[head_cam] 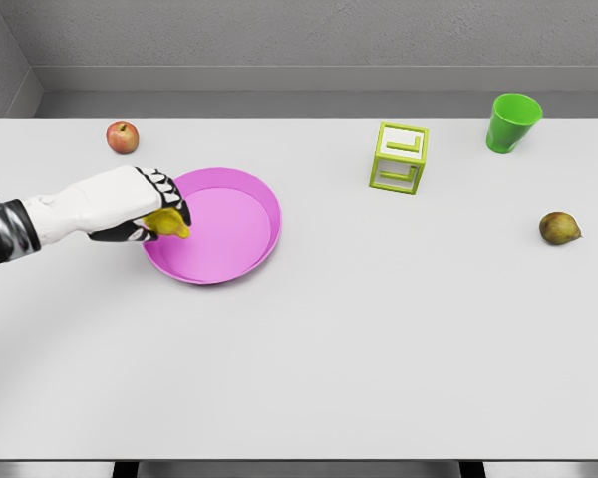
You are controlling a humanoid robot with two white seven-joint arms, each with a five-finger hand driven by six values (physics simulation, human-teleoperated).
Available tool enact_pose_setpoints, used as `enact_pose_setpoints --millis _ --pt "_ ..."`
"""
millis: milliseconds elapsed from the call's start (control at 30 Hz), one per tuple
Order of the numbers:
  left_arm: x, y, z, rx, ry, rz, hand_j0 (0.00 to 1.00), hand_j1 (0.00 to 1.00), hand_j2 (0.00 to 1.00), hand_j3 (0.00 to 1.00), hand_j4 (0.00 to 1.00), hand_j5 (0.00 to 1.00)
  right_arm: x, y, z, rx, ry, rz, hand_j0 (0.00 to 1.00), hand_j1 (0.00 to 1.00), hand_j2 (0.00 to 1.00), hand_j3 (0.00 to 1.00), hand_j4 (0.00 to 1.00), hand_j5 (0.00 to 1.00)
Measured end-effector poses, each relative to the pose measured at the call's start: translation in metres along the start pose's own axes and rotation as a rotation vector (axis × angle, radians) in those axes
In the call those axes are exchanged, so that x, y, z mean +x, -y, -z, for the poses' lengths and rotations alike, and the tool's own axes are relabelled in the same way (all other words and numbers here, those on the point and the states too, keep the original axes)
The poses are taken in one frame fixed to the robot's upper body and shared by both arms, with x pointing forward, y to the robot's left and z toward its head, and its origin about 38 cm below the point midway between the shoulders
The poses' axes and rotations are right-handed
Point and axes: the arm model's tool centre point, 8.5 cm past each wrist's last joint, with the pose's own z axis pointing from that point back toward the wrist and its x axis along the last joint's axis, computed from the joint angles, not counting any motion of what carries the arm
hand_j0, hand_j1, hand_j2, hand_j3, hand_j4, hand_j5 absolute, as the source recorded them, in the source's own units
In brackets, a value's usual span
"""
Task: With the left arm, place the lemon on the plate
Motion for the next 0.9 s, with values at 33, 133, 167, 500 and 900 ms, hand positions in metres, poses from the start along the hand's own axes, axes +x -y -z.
enact_pose_setpoints --millis 33,133,167,500,900 --pt "0.0 -0.002 0.001 0.005 0.001 0.002 0.93 0.93 0.93 0.93 0.93 0.93 0.0 0.0 0.0 0.0 0.0 0.0 1.0 1.0 1.0 1.0 1.0 1.0" --pt "0.002 -0.001 0.004 0.014 0.009 -0.006 1.0 1.0 1.0 1.0 1.0 1.0 0.0 0.0 0.0 0.0 0.0 0.0 1.0 1.0 1.0 1.0 1.0 1.0" --pt "0.002 -0.001 0.005 0.016 0.01 -0.007 1.0 1.0 1.0 1.0 1.0 1.0 0.0 0.0 0.0 0.0 0.0 0.0 1.0 1.0 1.0 1.0 1.0 1.0" --pt "0.0 -0.007 -0.003 0.036 -0.002 -0.008 1.0 1.0 1.0 1.0 1.0 1.0 0.0 0.0 0.0 0.0 0.0 0.0 1.0 1.0 1.0 1.0 1.0 1.0" --pt "-0.052 0.019 -0.11 0.113 -0.287 -0.135 1.0 1.0 1.0 1.0 1.0 1.0 0.0 0.0 0.0 0.0 0.0 0.0 1.0 1.0 1.0 1.0 1.0 1.0"
